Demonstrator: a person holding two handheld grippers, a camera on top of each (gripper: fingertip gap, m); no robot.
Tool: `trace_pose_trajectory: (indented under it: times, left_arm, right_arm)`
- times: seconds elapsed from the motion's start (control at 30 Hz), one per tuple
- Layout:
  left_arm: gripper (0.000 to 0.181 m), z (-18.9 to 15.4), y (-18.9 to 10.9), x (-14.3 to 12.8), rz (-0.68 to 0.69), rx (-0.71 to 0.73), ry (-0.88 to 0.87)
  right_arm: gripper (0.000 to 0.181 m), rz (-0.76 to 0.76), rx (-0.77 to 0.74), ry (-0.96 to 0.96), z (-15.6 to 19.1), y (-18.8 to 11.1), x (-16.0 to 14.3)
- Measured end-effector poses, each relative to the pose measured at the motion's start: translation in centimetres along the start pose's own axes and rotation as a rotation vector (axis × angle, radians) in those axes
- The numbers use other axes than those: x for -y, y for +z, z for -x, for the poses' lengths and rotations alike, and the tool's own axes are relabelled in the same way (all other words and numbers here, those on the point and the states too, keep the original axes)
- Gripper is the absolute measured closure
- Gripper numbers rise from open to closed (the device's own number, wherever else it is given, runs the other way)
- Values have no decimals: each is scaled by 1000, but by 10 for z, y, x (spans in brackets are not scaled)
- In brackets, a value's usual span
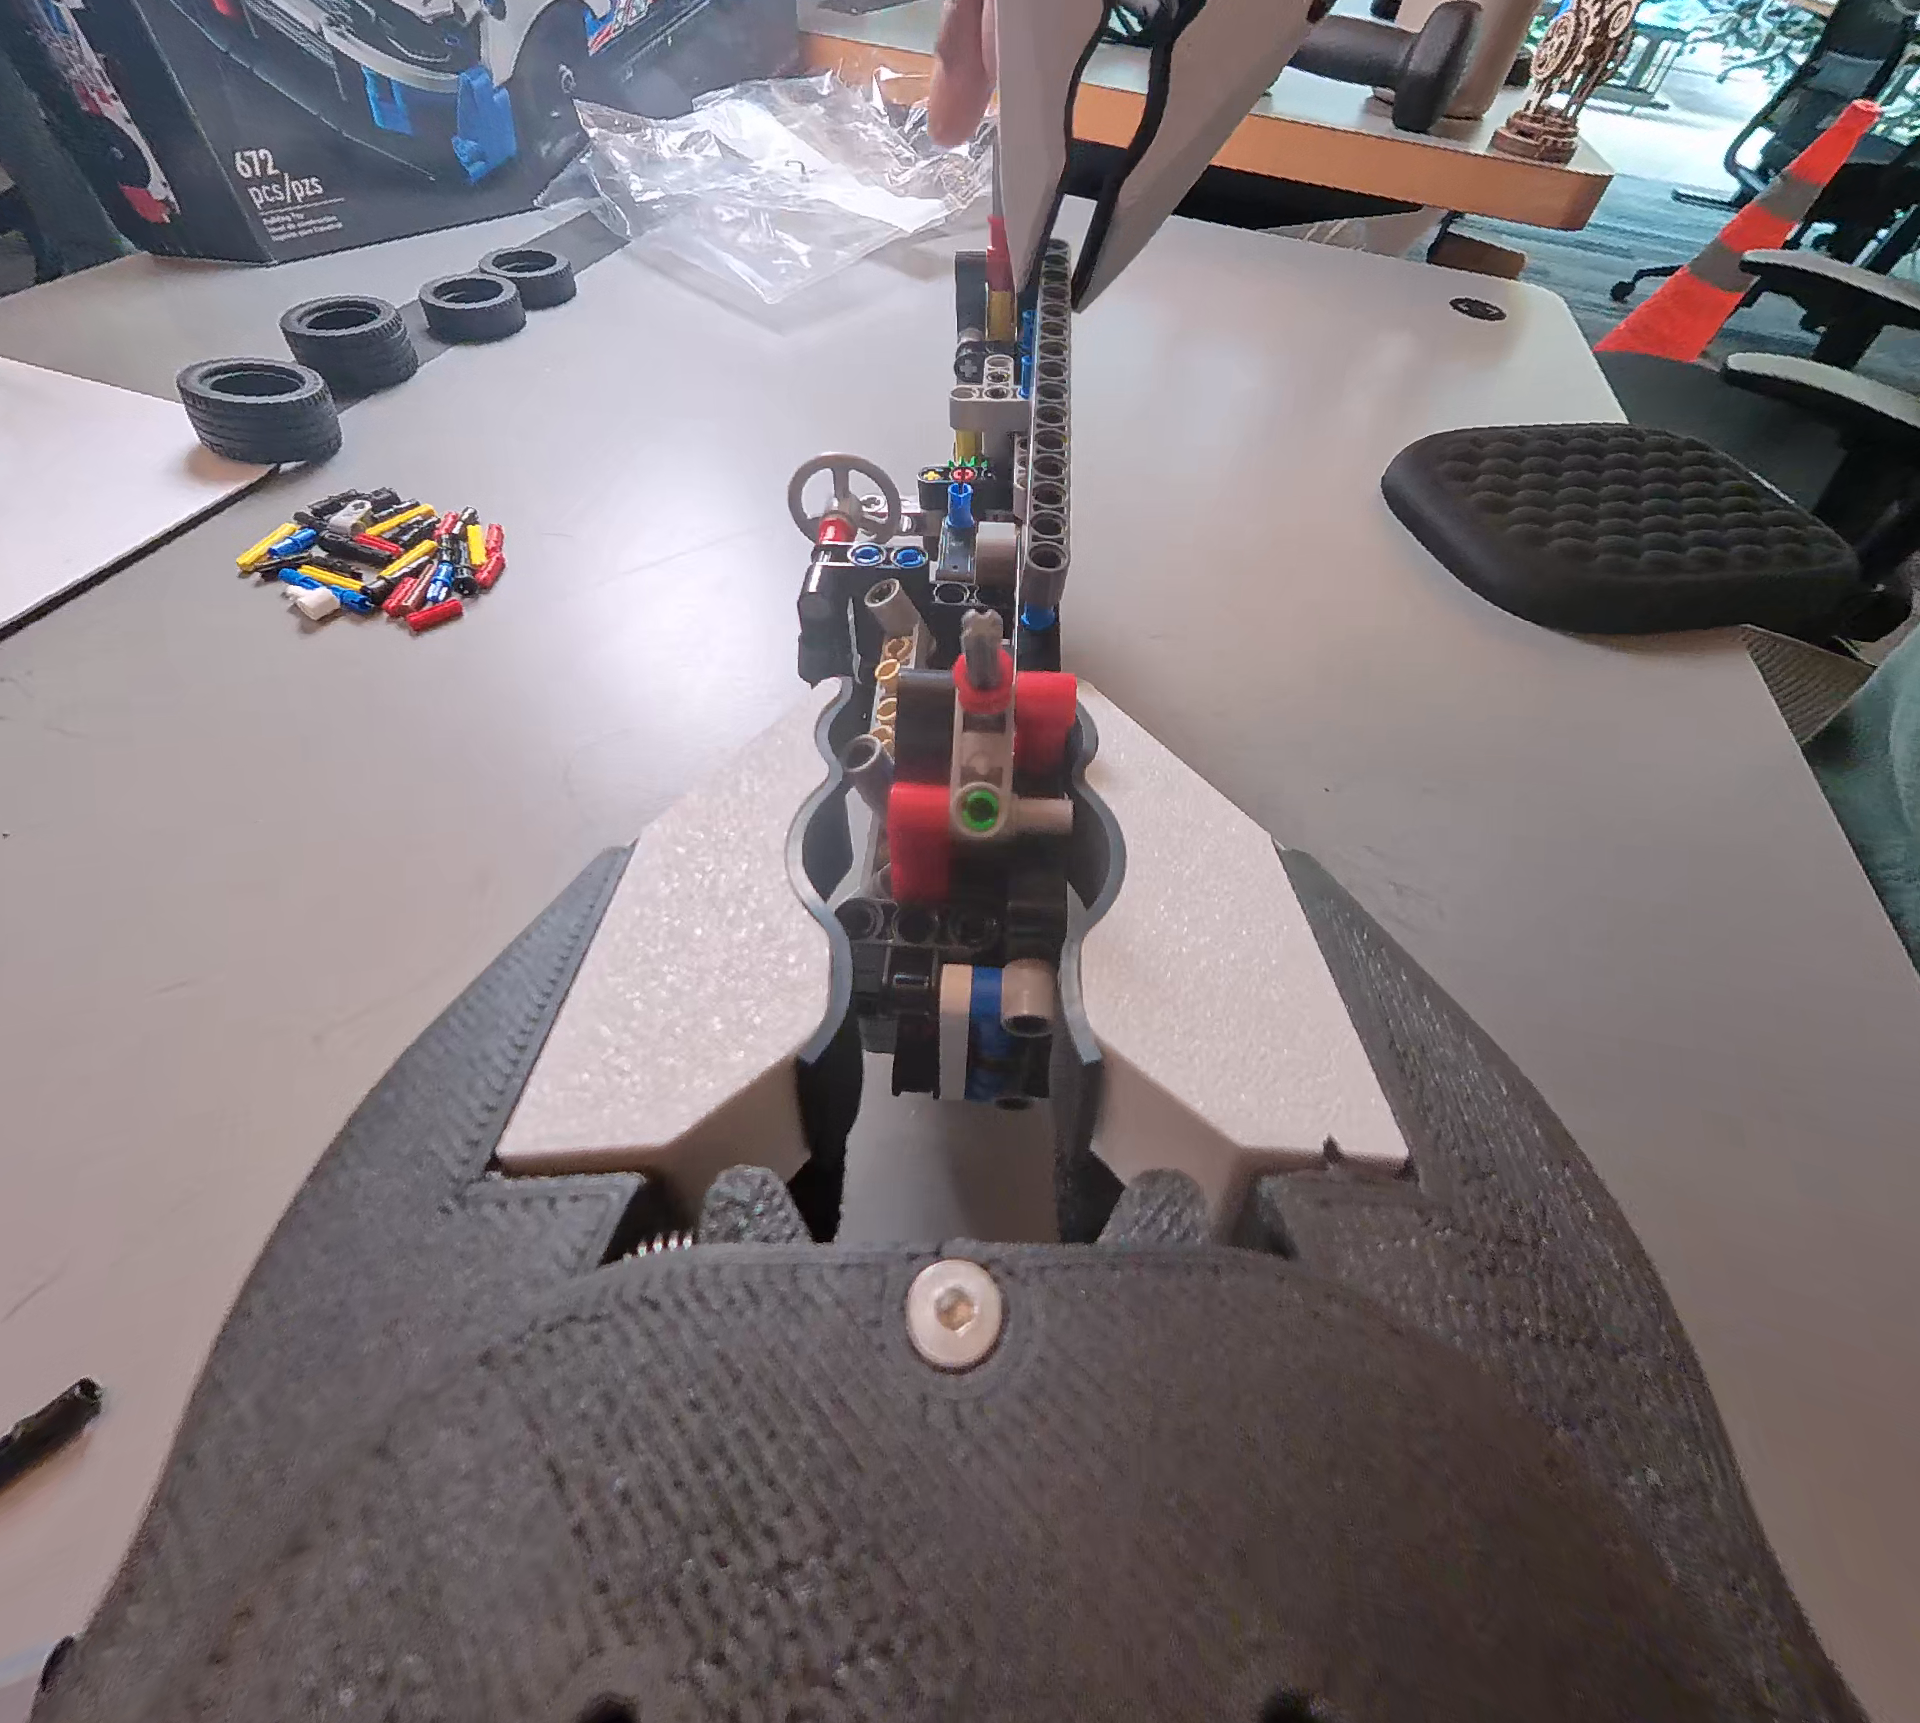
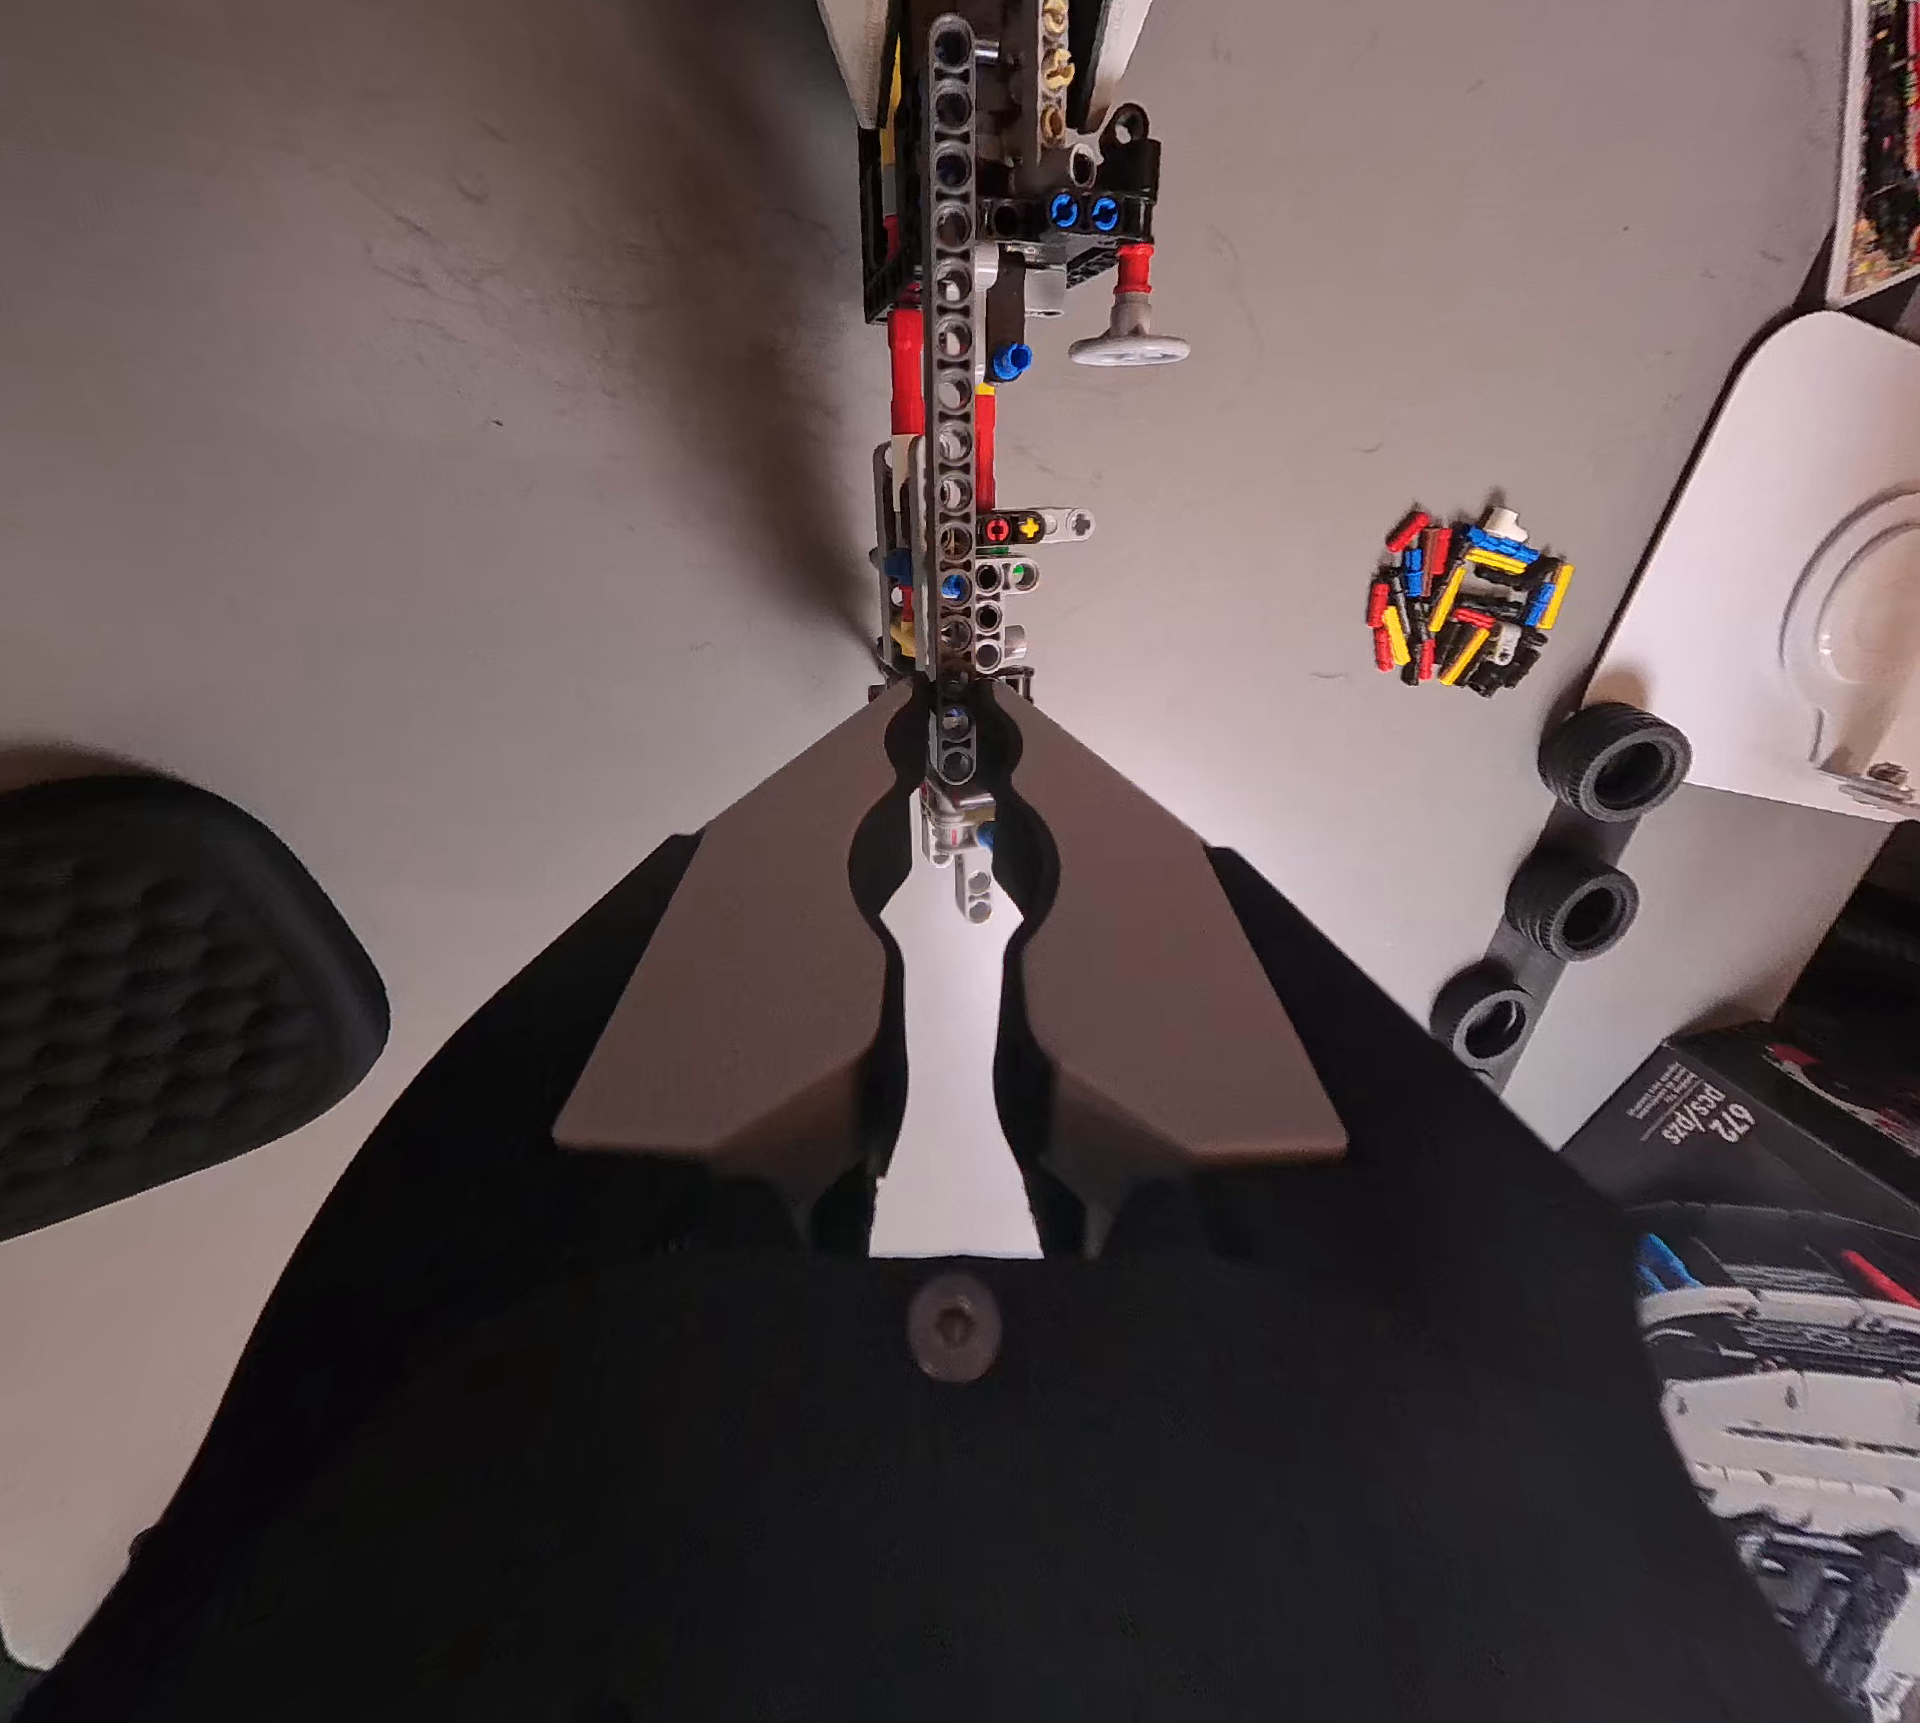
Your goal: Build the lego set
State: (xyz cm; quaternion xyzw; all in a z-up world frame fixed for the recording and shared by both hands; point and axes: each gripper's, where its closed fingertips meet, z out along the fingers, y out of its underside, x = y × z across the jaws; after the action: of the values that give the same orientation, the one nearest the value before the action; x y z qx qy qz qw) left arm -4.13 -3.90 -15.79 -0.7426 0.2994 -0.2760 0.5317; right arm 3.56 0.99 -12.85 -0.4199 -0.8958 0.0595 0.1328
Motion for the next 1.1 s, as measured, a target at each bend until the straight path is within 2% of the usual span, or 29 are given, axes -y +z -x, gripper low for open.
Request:
trace_pose_trajectory:
  times: [0.57, 0.73, 0.97, 1.1]
  left_arm:
    - [146, -1, 0, -1, 8, -11, 16]
    - [146, -1, 0, -1, 12, -17, 20]
    - [146, -1, -1, -2, 20, -36, 34]
    - [146, 0, -1, -1, 19, -36, 29]
  right_arm:
    - [177, 40, 64, -1, 0, 7, -2]
    - [177, 24, 144, 59, 1, 7, -2]
    - [177, 7, 342, 157, 5, 7, -1]
    - [177, -1, 331, 143, 6, 7, 0]
